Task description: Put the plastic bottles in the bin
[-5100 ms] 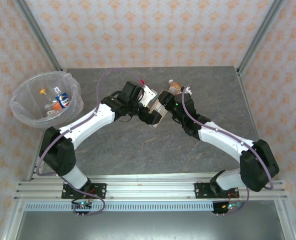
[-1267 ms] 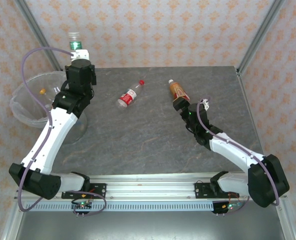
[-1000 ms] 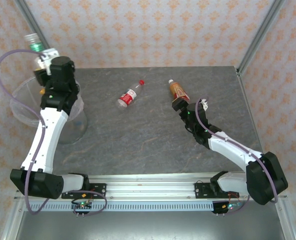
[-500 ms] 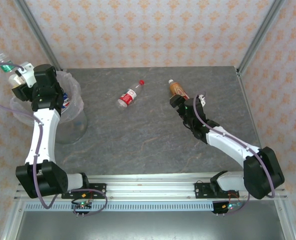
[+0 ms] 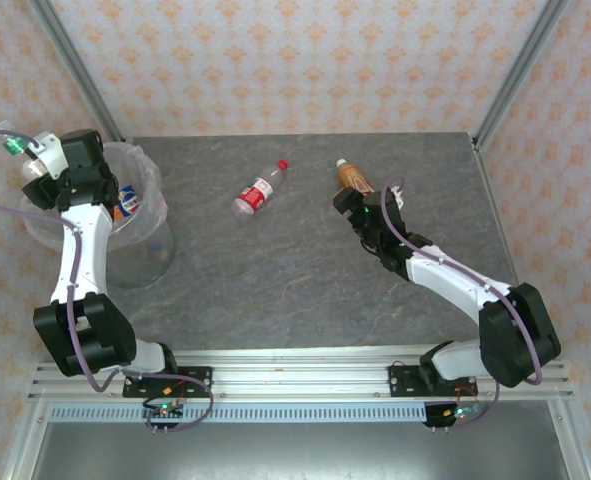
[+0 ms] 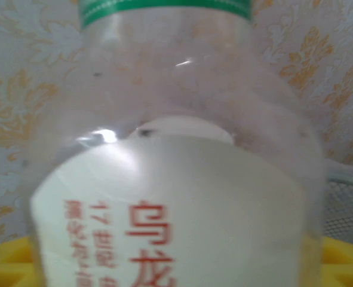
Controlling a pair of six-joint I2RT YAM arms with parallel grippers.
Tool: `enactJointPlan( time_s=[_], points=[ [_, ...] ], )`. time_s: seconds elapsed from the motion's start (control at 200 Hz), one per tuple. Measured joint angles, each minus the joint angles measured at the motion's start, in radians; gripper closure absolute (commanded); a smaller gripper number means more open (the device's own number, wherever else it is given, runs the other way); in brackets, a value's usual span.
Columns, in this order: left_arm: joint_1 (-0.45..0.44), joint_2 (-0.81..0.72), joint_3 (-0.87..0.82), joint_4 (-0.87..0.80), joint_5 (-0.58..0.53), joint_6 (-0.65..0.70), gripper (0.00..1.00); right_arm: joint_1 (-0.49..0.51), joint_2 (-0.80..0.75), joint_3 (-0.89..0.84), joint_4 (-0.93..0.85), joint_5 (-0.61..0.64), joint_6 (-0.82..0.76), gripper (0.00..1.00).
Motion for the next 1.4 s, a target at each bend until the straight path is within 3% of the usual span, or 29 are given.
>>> enactJointPlan(
  time_s=[0.075, 0.23, 0.515, 0.791, 1.061, 1.401],
  points=[
    [0.000, 0.012, 0.048, -0.034, -0.008, -0.027, 0.07, 0.000, 0.000, 0.000, -0.005, 0.000, 0.000, 0.01],
    [-0.007, 0.012, 0.097, -0.082, -0.016, -0.055, 0.00, 0.000, 0.000, 0.000, -0.016, 0.000, 0.000, 0.01],
    [-0.080, 0.012, 0.120, -0.151, -0.002, -0.079, 0.00, 0.000, 0.001, 0.014, -0.022, -0.002, -0.009, 0.01],
    [-0.146, -0.027, 0.128, -0.162, 0.150, -0.128, 0.00, 0.000, 0.018, 0.058, -0.072, 0.016, -0.068, 0.01],
    [-0.196, -0.142, 0.105, -0.160, 0.324, -0.186, 0.00, -0.042, 0.052, 0.113, -0.151, 0.053, -0.307, 0.01],
    [-0.196, -0.256, -0.013, -0.141, 0.462, -0.236, 0.00, -0.188, 0.262, 0.338, -0.362, -0.068, -0.687, 0.01]
  ],
)
